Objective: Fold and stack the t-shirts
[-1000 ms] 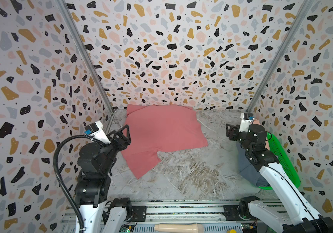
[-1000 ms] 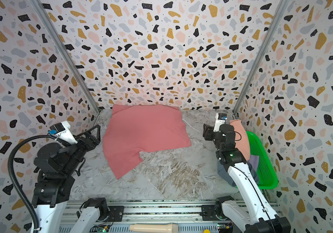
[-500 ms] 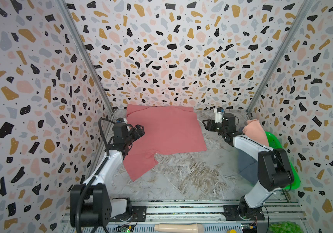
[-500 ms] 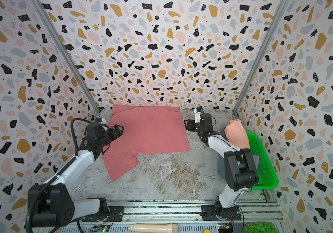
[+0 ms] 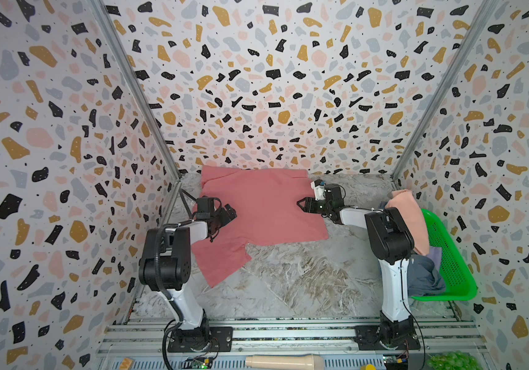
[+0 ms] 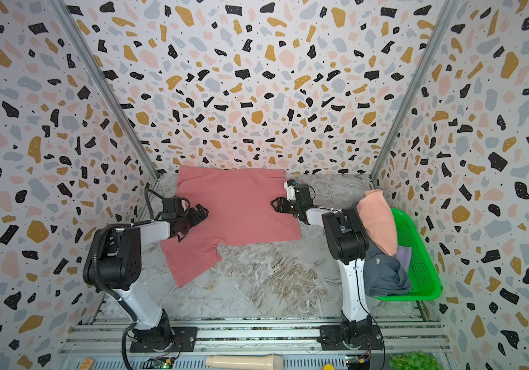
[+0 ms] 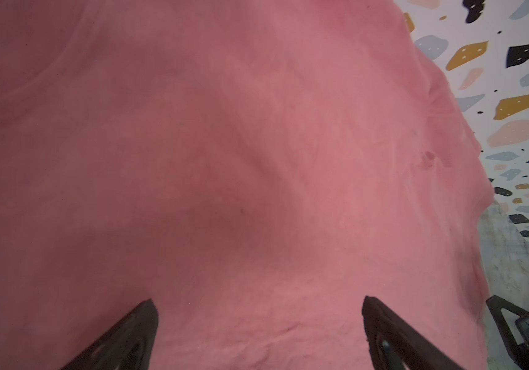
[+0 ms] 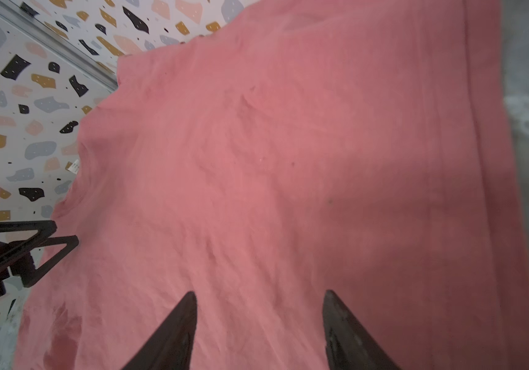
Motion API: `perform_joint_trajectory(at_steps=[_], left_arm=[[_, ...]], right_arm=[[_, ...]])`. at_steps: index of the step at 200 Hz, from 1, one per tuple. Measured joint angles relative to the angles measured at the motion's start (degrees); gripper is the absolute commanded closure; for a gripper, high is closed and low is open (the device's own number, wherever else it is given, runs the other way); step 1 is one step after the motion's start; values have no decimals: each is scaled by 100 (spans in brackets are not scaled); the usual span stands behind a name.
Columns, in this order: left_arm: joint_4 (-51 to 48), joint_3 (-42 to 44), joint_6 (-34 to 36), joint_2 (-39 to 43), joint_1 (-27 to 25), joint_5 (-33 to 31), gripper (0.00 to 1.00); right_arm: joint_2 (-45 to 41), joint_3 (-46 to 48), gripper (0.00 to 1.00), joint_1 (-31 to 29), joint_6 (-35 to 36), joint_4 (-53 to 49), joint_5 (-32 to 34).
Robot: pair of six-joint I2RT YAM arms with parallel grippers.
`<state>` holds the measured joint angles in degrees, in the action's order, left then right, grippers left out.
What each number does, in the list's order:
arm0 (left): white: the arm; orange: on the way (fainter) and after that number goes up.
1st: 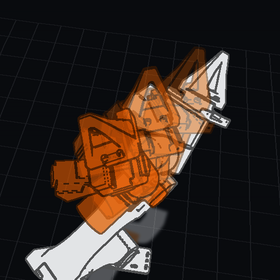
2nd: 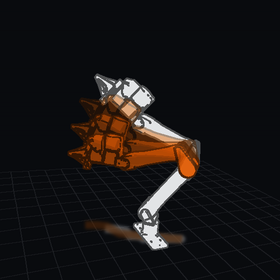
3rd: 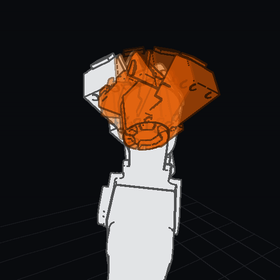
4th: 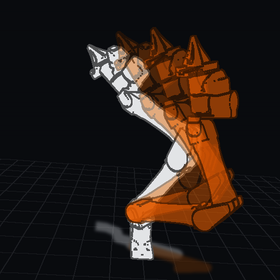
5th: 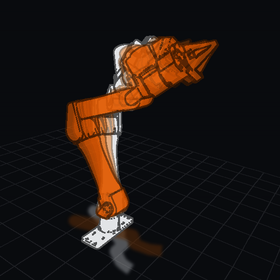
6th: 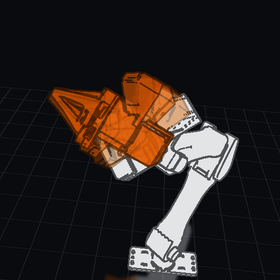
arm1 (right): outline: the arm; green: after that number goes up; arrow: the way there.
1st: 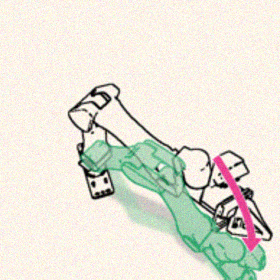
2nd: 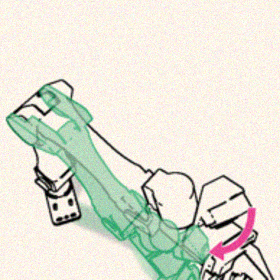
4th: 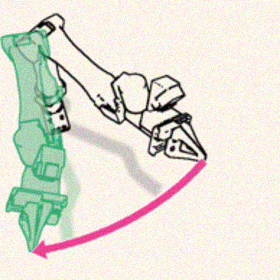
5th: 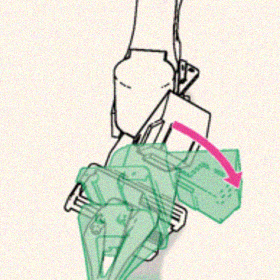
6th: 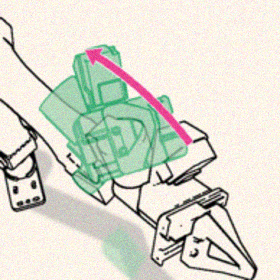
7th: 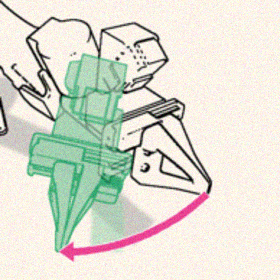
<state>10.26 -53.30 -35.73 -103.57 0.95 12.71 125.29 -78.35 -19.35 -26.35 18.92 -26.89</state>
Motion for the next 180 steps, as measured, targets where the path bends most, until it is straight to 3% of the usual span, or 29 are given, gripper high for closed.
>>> perform_joint_trajectory(at_steps=[25, 70, 117, 148, 180], left_arm=[[466, 470, -46, 170, 0, -31, 0], [970, 1781, -120, 1102, 0, -63, 0], [337, 2892, -120, 2623, -4, -13, 0], [-778, 2656, 57, 3049, -4, 46, 0], [-1294, 1180, 299, 2566, -4, -116, 0]], right_arm=[[-219, 649, 39, -17, -72, 170, -33], [-1672, 2575, 39, -20, -369, 162, 269], [-2935, 3866, 39, -37, -424, -164, 732], [-3230, 3768, 38, -37, -302, -852, 1073], [-3434, 3202, 36, -37, -48, -1060, 1294]])
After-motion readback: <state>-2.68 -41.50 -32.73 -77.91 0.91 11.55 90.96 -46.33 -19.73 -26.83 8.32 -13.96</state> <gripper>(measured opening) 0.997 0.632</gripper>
